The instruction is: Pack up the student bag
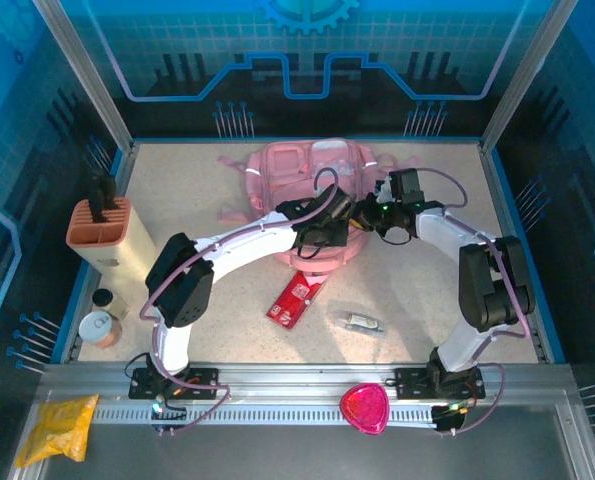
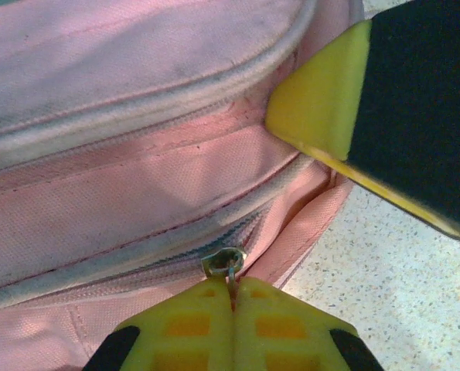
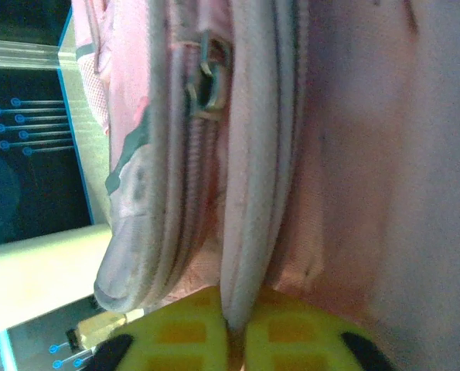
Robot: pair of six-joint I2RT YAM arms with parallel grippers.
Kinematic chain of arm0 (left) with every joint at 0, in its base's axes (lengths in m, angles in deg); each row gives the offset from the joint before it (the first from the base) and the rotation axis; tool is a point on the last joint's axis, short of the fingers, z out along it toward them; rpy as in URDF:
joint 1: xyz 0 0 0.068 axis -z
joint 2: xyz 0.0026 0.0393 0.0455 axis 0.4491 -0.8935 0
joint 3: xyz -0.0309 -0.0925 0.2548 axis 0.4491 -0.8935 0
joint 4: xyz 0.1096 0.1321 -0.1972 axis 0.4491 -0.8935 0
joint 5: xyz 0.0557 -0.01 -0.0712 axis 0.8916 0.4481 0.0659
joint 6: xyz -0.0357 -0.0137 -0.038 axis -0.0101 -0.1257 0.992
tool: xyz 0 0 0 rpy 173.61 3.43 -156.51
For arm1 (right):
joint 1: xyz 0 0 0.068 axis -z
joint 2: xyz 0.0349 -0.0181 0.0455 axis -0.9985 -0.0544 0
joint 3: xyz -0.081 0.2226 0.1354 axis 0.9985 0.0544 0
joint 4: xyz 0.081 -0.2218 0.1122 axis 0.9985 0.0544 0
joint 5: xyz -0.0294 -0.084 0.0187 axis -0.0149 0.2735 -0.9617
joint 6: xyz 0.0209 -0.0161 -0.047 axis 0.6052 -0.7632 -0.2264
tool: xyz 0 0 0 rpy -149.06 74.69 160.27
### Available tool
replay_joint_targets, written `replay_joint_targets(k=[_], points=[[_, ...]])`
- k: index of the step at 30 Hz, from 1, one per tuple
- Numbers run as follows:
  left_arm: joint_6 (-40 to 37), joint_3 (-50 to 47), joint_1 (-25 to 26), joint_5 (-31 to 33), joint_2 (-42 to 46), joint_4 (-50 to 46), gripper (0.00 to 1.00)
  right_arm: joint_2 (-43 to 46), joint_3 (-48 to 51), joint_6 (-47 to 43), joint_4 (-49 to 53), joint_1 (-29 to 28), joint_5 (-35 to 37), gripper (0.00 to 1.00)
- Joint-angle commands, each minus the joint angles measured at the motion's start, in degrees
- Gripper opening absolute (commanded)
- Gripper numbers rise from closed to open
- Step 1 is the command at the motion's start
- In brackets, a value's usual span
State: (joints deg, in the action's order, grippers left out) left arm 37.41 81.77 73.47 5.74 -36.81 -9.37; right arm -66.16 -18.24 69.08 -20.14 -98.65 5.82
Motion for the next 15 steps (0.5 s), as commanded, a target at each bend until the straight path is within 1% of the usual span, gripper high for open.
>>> replay_joint_targets(k=[1, 4, 5, 7, 10, 13, 15], points=[[-5.5, -0.5, 1.5, -2.4, 3.3, -1.2, 0.00, 0.1, -3.4, -3.5, 0.5, 2.1, 0.8, 0.00], [-7.6, -5.3, 1.0, 2.8, 6.7, -3.6, 0.00, 1.2, -4.3, -5.4, 2.2, 4.9, 0.9, 0.00], [-8.0, -7.4, 0.5, 3.4, 7.9, -3.9, 0.00, 1.4, -4.9, -6.1, 3.1, 5.4, 1.4, 0.00], [-9.6, -13.0, -1.1, 2.9, 11.4, -2.9, 0.00, 1.7, -6.5, -7.7, 5.0, 6.2, 3.0, 0.00], [-9.6, -19.9, -4.4, 2.0, 15.9, -2.0, 0.00, 0.9, -8.5, -8.0, 4.8, 7.3, 2.0, 0.00], [-9.2, -24.1, -7.0, 1.4, 18.9, -0.9, 0.00, -1.1, -12.8, -8.8, 7.0, 7.7, 3.2, 0.00], [-8.5, -24.5, -7.0, 0.6, 19.4, 0.2, 0.00, -2.4, -15.6, -9.8, 8.6, 7.6, 4.1, 0.00]])
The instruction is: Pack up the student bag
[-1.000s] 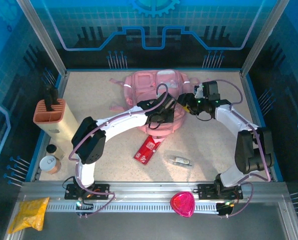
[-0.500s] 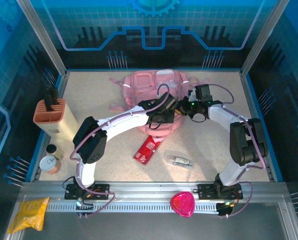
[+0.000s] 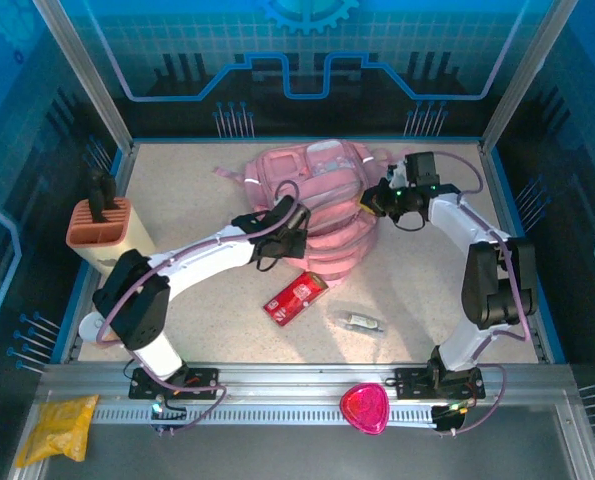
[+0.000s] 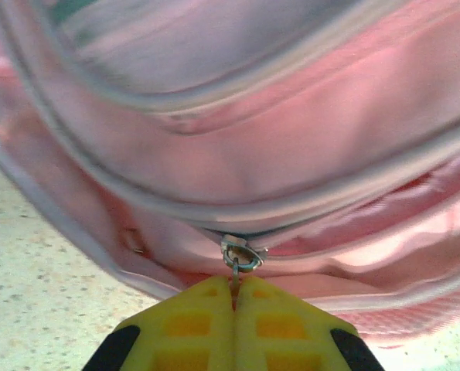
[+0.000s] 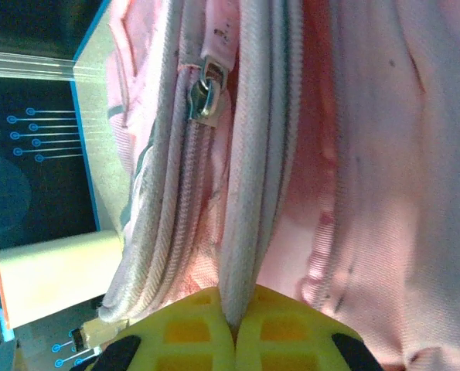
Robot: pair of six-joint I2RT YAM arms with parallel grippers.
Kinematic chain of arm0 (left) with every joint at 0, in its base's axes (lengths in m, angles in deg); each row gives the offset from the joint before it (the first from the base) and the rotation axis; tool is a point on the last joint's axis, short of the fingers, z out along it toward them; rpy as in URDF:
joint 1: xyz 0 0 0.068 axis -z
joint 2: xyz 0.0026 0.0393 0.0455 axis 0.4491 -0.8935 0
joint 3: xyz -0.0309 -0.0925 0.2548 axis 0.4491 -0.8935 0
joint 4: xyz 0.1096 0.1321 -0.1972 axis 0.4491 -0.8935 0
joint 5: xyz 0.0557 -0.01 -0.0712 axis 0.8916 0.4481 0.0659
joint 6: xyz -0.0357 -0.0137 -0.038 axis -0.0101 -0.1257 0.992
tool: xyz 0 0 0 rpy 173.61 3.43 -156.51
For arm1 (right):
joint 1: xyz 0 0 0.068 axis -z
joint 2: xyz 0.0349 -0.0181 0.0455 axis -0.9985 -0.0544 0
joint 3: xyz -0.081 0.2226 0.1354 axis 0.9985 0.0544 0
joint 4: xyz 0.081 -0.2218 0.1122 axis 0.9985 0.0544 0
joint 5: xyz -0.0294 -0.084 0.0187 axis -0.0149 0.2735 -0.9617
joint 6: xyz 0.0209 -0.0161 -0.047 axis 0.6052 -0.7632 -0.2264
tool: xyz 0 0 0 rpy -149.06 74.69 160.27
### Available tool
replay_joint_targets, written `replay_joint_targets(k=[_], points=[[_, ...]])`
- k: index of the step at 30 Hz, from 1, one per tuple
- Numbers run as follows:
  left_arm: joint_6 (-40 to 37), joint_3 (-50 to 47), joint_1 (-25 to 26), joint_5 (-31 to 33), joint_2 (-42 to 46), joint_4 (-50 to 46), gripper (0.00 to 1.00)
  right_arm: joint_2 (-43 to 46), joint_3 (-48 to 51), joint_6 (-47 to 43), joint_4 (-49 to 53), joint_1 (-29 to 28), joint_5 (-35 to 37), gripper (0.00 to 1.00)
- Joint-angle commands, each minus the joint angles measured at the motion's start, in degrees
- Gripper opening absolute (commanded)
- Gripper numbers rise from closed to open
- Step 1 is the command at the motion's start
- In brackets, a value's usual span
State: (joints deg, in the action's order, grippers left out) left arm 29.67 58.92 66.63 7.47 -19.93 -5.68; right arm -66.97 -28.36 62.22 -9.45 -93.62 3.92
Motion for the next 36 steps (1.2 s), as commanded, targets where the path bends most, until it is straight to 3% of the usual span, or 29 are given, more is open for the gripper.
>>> replay_joint_targets(k=[1, 2, 6, 9, 13, 18, 25, 31, 34, 36], points=[[-0.5, -1.3, -0.1, -2.6, 2.2, -2.3, 0.00, -2.0, -6.6, -3.3, -1.3, 2.4, 6.3, 0.00], [-0.3, -0.8, 0.1, -3.9, 1.8, -1.3, 0.00, -2.3, -7.3, -3.5, -0.8, 2.2, 6.5, 0.03], [1.8, 4.1, 2.4, -4.8, -2.5, 1.4, 0.00, -1.6, -7.9, -5.3, 1.8, 0.7, 5.7, 0.29], [2.3, 9.3, 4.9, -2.9, -5.7, 1.3, 0.00, 1.8, -4.6, -6.0, 2.6, 0.2, 5.0, 0.47], [5.8, 12.9, 6.2, -2.9, -8.5, 2.8, 0.00, 7.8, 3.9, -3.3, 0.7, -0.1, 2.0, 0.57], [7.1, 13.7, 7.5, -4.1, -9.7, 5.9, 0.00, 11.8, 13.0, 3.6, -6.7, -1.2, -3.2, 0.56], [7.3, 15.1, 8.0, -3.9, -10.9, 4.2, 0.00, 10.0, 18.5, 12.0, -16.0, -6.8, 0.3, 0.46], [6.4, 15.0, 8.1, -4.6, -10.6, 4.0, 0.00, 7.8, 18.0, 13.5, -17.3, -10.3, 5.6, 0.40], [5.3, 14.7, 8.1, -5.0, -10.4, 3.3, 0.00, 6.9, 17.3, 12.0, -16.9, -9.7, 8.3, 0.27], [4.5, 14.5, 8.1, -4.4, -10.1, 1.9, 0.00, 6.4, 16.1, 10.1, -14.5, -9.1, 9.0, 0.13]])
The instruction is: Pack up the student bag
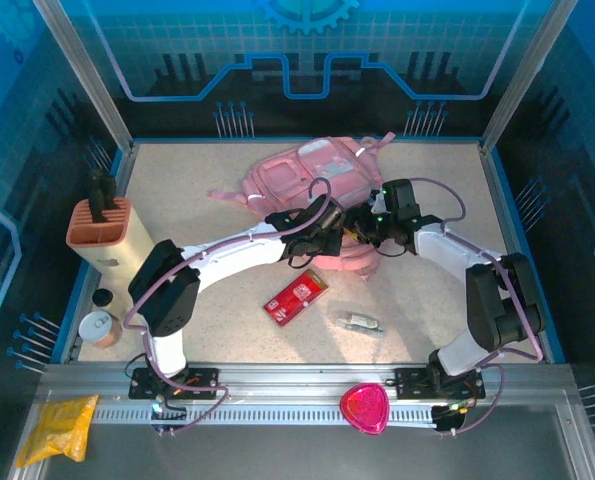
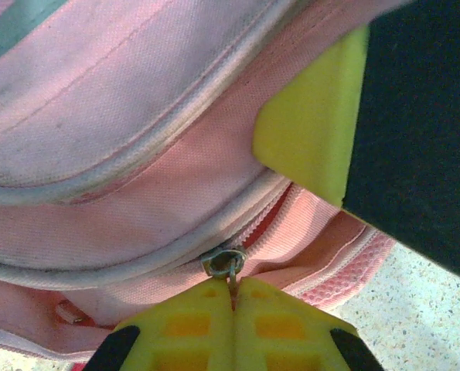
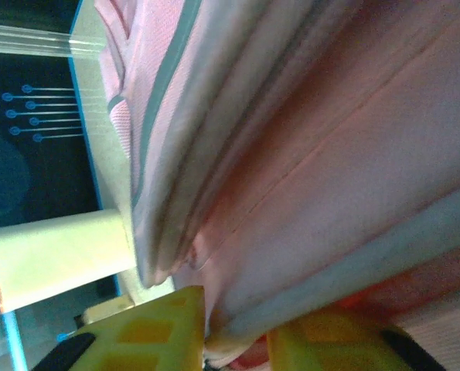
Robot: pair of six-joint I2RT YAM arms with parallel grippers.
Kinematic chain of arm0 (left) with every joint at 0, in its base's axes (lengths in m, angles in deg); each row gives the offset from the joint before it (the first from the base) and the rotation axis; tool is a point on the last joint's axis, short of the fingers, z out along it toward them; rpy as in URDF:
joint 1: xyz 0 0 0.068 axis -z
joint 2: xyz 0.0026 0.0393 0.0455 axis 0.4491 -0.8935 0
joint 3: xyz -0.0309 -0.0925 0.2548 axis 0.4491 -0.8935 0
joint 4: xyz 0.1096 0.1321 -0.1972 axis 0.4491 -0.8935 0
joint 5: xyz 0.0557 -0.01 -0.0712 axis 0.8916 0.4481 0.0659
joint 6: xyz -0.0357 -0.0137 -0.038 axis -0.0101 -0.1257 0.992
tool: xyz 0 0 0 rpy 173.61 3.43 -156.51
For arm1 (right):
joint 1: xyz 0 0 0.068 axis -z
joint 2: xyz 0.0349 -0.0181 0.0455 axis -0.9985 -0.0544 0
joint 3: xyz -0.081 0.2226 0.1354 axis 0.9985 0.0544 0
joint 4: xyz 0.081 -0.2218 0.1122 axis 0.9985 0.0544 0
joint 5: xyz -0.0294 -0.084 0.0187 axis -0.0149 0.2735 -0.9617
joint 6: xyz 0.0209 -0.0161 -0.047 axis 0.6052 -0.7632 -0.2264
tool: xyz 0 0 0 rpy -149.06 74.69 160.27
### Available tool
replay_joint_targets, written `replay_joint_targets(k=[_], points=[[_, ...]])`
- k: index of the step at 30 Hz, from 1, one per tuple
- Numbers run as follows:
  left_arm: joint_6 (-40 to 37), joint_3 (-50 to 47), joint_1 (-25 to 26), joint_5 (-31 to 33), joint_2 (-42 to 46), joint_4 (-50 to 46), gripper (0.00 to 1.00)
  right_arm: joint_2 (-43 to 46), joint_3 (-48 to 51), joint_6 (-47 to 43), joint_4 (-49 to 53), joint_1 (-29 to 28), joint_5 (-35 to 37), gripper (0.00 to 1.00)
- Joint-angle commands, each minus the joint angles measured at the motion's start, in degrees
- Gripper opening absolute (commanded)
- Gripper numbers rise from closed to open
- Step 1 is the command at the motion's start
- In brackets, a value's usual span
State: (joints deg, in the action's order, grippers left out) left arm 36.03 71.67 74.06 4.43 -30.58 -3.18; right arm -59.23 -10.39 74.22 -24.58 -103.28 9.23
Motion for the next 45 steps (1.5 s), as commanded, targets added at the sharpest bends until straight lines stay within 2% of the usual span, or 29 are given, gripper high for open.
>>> replay_joint_targets(k=[1, 3, 8, 13, 17, 24, 28, 31, 34, 38, 39, 43, 45], points=[[-2.6, 1.5, 0.7, -0.9, 0.8, -1.4, 0.00, -1.4, -2.1, -2.8, 1.3, 1.1, 3.7, 0.06], [-4.1, 0.6, 0.6, 0.6, 1.7, -2.9, 0.00, -1.0, -1.8, -4.0, 1.2, 2.3, 3.1, 0.00], [-7.8, -4.9, -1.0, 4.3, 5.1, -5.0, 0.00, -0.1, -5.2, -10.5, 7.4, 6.5, 1.3, 0.00], [-8.7, -11.4, -7.4, 3.6, 8.3, -2.3, 0.00, 0.2, -8.3, -13.4, 10.4, 10.8, -1.5, 0.00], [-10.7, -13.9, -11.1, 3.6, 9.0, 2.4, 0.00, 0.1, -10.8, -14.9, 12.2, 11.9, -1.7, 0.00], [-17.1, -14.7, -16.4, 5.0, 7.3, 10.3, 0.00, -0.3, -11.5, -15.3, 12.7, 11.6, -1.8, 0.00], [-18.5, -15.3, -19.7, 3.6, 7.0, 14.9, 0.00, -0.5, -10.8, -15.6, 13.0, 10.9, -1.4, 0.00], [-17.9, -13.7, -22.5, 1.0, 5.3, 15.6, 0.00, -0.6, -9.1, -13.7, 10.4, 8.1, -1.3, 0.00], [-17.6, -11.9, -23.3, -0.1, 3.7, 14.3, 0.00, -2.2, -9.4, -12.0, 8.5, 5.6, -2.7, 0.00], [-16.5, -13.3, -23.0, -3.8, 4.8, 14.3, 0.00, -0.6, -8.6, -11.3, 7.3, 5.8, -1.9, 0.00], [-15.6, -14.0, -23.0, -4.4, 5.6, 13.8, 0.08, 0.2, -8.5, -12.1, 8.1, 5.8, -1.7, 0.05], [-10.7, -17.4, -22.1, -6.5, 9.4, 11.4, 0.28, 3.9, -6.9, -15.4, 12.5, 5.6, -1.9, 0.30], [-8.3, -18.4, -20.7, -5.4, 11.5, 7.8, 0.37, 6.4, -5.1, -17.0, 14.2, 5.0, -1.2, 0.38]])
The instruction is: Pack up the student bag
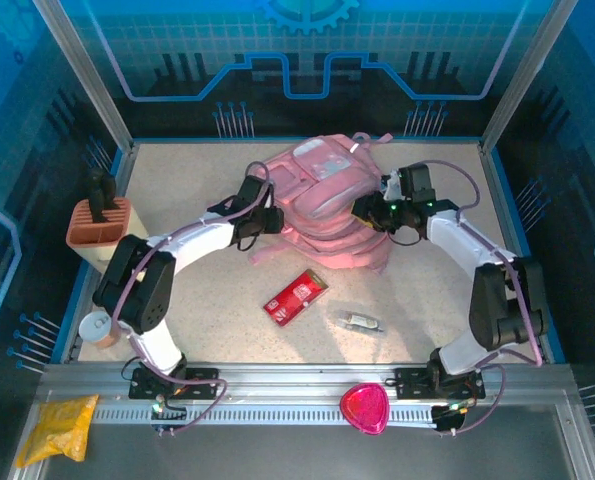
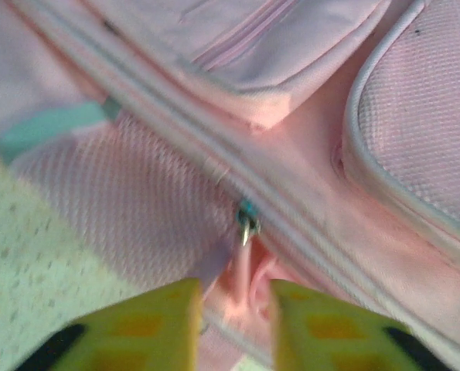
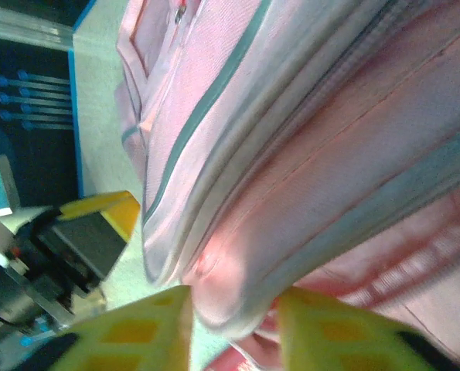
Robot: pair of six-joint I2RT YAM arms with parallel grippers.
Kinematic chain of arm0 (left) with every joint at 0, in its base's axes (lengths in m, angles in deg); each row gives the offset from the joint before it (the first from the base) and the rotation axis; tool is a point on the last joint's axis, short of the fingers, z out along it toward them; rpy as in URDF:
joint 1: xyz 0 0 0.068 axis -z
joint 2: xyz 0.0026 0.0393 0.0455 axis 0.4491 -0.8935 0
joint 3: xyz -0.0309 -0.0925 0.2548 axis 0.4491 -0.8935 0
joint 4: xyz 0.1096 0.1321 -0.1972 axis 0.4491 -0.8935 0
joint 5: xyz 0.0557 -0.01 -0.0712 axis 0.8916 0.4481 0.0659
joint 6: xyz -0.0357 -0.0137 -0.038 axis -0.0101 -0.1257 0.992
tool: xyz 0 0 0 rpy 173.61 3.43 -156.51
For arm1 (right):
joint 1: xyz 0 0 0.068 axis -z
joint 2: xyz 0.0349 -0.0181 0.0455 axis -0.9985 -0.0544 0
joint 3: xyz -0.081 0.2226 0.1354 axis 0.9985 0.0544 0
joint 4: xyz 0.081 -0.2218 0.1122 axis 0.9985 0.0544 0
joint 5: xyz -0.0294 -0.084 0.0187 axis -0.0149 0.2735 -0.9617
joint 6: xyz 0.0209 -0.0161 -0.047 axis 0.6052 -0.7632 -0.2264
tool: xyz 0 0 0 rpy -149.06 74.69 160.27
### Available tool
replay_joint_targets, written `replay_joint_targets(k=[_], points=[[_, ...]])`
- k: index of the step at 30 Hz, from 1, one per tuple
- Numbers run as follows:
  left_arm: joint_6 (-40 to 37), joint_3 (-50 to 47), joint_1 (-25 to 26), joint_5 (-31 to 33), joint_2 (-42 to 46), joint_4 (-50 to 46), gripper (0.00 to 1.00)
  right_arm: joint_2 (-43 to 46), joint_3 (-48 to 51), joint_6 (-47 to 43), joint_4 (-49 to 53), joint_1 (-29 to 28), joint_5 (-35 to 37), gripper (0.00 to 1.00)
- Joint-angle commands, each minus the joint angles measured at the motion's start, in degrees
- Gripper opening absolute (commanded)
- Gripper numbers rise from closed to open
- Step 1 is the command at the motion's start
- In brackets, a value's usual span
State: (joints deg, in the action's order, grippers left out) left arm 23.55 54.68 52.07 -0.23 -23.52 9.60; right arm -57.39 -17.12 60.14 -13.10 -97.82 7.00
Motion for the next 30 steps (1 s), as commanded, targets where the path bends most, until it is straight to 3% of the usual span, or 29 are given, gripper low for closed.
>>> replay_joint_targets(k=[1, 8, 13, 16, 19, 24, 30], points=[[5.8, -1.8, 2.3, 0.8, 5.6, -7.4, 0.41, 6.1, 2.6, -4.2, 4.1, -0.9, 1.6, 0.42], [14.8, -8.1, 12.0, 4.8, 13.2, -13.0, 0.53, 14.5, 9.2, -11.6, 9.6, -6.7, 2.5, 0.60], [24.9, -13.8, 18.1, 7.1, 16.8, -14.0, 0.54, 16.1, 14.8, -16.2, 10.1, -15.1, 4.1, 0.63], [32.5, -16.4, 23.4, 12.2, 19.3, -15.6, 0.55, 14.5, 17.1, -17.4, 8.1, -19.5, 4.8, 0.64], [38.7, -21.0, 27.4, 13.7, 20.9, -11.5, 0.55, 11.7, 17.9, -17.8, 5.9, -22.5, 6.5, 0.65], [45.0, -24.3, 29.3, 14.5, 19.3, -9.7, 0.55, 7.7, 17.9, -16.8, 1.6, -24.6, 12.5, 0.65], [45.9, -24.5, 29.3, 13.0, 15.4, -7.3, 0.51, 3.3, 16.7, -15.2, -1.9, -24.7, 16.2, 0.66]])
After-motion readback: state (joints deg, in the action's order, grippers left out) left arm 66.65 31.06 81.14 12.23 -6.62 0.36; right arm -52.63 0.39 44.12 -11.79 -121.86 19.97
